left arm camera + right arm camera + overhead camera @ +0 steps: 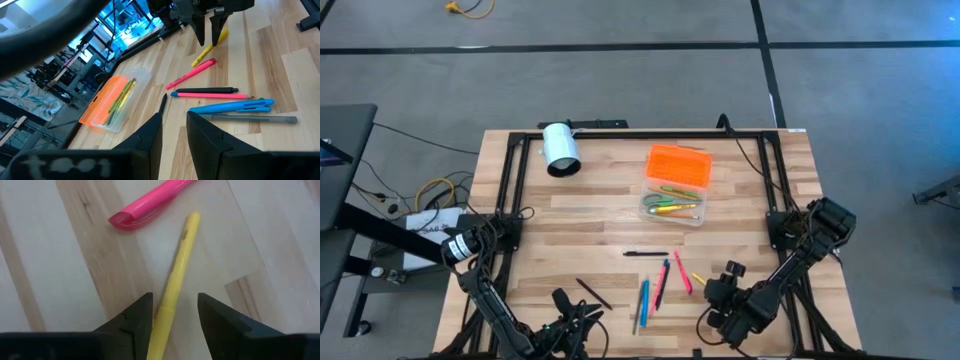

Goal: Pick & place school supplies into a supply box
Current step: Put the yellow pen into the supply box

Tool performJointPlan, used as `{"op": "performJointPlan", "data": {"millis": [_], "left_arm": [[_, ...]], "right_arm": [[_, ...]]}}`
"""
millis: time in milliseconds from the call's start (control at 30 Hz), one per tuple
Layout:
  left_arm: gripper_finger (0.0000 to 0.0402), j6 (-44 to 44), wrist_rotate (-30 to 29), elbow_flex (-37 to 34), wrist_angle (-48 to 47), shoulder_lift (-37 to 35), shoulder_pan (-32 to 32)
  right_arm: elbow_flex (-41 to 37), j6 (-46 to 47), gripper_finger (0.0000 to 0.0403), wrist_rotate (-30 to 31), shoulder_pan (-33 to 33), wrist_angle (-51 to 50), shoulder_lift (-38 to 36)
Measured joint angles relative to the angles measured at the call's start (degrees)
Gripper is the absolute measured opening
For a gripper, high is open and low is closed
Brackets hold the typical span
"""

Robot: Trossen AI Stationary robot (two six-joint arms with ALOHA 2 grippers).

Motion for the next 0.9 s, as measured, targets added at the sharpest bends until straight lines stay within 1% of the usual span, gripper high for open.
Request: {"op": "performJointPlan", "data": {"millis": [100, 200, 400, 667, 900], "left_arm": [[0.008, 0.0, 0.0, 0.0, 0.0, 0.0, 0.0], [0.008, 0.0, 0.2, 0.0, 0.0, 0.0, 0.0], [0.008, 0.0, 0.3, 0.0, 0.0, 0.0, 0.1], [0.008, 0.0, 0.4, 0.0, 0.0, 0.0, 1.3], [0.008, 0.0, 2.5, 0.0, -0.1, 0.0, 2.2]], "right_arm": [[-0.2, 0.0, 0.0148, -1.2, -0.6, 1.2, 0.0], [-2.3, -0.7, 0.0146, -2.1, -1.2, 5.5, -0.4], [-6.3, -1.0, 0.0135, -1.7, -1.1, 12.1, -0.7], [-6.7, -2.8, 0.0095, -3.2, -0.6, 14.4, -1.0], [-6.8, -4.7, 0.0086, -3.9, -0.8, 15.8, -1.3]]}}
